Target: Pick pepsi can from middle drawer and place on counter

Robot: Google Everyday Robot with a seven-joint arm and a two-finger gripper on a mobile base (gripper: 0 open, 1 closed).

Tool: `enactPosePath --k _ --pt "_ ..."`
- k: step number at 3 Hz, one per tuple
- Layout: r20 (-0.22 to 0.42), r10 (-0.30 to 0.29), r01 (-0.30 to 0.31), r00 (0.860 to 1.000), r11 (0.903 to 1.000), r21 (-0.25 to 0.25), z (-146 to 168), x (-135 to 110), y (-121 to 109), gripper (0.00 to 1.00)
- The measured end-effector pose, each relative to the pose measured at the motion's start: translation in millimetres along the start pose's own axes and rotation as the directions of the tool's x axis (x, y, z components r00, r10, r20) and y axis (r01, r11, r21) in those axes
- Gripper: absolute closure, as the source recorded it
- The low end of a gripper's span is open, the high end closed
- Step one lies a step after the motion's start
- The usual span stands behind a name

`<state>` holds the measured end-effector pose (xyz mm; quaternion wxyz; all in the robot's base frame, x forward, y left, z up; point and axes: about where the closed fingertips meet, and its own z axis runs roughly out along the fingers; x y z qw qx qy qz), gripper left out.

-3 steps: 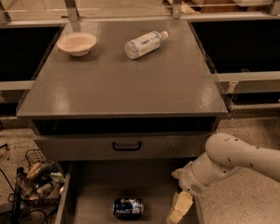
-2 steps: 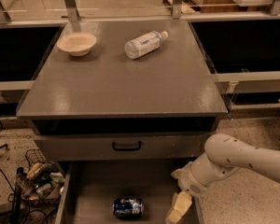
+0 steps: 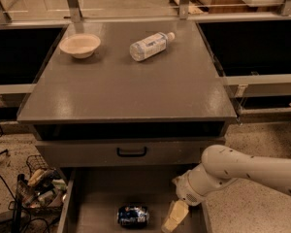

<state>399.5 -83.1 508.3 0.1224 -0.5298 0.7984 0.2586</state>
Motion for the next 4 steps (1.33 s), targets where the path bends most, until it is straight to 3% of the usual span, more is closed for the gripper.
enactPosePath --k 2,3,4 --pt "0.048 -0.071 0.075 0.996 0.9931 -0.09 43.4 -23.8 -9.8 0.0" --pt "0.048 -0.071 0.075 0.996 0.9931 -0.09 43.3 -23.8 -9.7 0.0" --pt "0.048 -0.091 0.094 0.995 0.9942 -0.053 12.6 -8.5 26.2 0.0"
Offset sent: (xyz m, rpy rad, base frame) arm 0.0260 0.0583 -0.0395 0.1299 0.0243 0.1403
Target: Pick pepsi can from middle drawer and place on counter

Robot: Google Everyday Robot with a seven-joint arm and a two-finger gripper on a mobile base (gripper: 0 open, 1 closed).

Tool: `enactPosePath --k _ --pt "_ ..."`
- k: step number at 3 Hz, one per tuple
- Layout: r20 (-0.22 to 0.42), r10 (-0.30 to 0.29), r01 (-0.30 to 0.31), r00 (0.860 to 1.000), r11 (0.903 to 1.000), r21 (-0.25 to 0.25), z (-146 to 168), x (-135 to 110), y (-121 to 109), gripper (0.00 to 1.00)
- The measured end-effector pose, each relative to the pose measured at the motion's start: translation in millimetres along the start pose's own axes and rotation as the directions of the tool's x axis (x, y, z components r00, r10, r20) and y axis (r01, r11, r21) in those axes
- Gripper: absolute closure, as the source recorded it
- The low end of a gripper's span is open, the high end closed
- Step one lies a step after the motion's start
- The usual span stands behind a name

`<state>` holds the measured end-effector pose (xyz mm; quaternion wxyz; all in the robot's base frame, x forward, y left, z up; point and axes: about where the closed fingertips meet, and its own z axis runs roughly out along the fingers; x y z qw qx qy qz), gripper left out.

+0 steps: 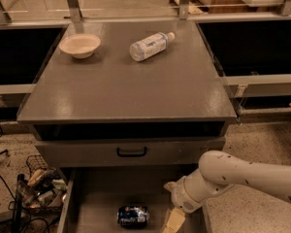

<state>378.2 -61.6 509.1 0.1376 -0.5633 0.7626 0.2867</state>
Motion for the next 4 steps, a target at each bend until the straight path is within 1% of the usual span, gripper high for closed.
enactPosePath --k 1,2,3,4 --pt "0.0 0.0 0.0 1.0 1.0 0.0 0.0 0.0 0.0 0.0" --pt "0.012 -0.018 0.018 1.0 0.9993 0.032 1.3 -0.2 5.6 0.0" --pt "0.012 -0.018 0.018 1.0 0.9993 0.032 1.3 -0.2 5.6 0.0" --pt "-0.001 -0.009 0.009 1.0 0.9957 0.093 4.3 -0.8 3.5 0.0"
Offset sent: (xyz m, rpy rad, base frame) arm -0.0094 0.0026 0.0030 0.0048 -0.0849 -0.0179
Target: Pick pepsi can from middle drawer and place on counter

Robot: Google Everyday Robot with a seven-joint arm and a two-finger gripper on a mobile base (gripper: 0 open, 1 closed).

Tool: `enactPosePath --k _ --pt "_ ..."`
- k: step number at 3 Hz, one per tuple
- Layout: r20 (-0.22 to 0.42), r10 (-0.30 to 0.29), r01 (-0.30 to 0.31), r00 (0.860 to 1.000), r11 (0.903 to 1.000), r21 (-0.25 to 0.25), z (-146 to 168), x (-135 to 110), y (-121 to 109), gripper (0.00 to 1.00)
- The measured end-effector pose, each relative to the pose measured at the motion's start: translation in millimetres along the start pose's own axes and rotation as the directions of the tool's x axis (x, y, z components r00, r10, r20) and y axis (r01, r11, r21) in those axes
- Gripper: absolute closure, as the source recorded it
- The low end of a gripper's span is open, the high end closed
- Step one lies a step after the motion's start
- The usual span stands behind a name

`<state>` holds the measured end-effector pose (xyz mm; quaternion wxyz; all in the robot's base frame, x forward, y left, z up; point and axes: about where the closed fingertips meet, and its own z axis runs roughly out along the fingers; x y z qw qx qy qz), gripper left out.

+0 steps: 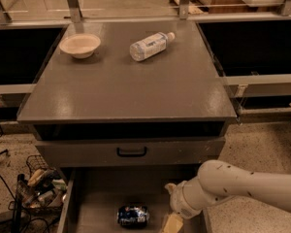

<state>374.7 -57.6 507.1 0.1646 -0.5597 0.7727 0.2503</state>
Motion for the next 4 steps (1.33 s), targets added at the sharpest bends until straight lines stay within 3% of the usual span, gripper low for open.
enactPosePath --k 1,3,4 --pt "0.015 0.021 -0.022 1.0 0.9968 0.077 2.6 -1.5 -10.7 0.0" --pt "0.046 0.044 -0.047 0.998 0.9958 0.079 3.2 0.9 -18.2 0.0" --pt "0.103 0.038 -0.044 0.994 0.9974 0.057 18.9 -16.7 -29.5 0.0"
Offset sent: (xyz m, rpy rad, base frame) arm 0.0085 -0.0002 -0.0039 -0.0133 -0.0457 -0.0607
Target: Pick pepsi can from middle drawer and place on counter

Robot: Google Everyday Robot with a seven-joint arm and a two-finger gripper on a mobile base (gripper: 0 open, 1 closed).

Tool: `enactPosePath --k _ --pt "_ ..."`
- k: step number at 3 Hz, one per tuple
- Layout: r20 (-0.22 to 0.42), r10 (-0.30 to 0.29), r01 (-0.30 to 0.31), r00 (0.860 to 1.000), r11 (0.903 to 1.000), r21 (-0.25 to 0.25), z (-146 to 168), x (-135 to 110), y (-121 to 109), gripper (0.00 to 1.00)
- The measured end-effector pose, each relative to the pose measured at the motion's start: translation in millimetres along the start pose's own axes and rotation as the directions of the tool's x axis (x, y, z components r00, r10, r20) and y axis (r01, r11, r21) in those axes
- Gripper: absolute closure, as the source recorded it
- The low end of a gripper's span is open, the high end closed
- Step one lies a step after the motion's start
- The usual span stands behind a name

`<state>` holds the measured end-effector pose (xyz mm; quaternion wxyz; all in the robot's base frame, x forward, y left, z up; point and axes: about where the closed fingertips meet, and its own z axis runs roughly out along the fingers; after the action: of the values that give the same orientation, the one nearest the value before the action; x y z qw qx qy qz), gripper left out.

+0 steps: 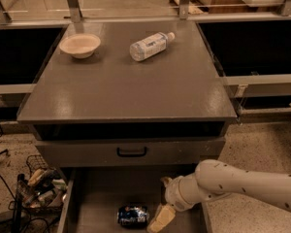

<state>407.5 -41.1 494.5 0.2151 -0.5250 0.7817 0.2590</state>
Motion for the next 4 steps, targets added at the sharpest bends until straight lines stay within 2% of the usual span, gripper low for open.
enactPosePath --k 1,4 --pt "0.04 0.006 -0.004 0.999 0.9995 -0.031 19.4 -11.4 -8.4 0.0" --pt "0.066 -0.01 0.012 0.998 0.9996 -0.024 28.2 -9.6 4.1 0.0"
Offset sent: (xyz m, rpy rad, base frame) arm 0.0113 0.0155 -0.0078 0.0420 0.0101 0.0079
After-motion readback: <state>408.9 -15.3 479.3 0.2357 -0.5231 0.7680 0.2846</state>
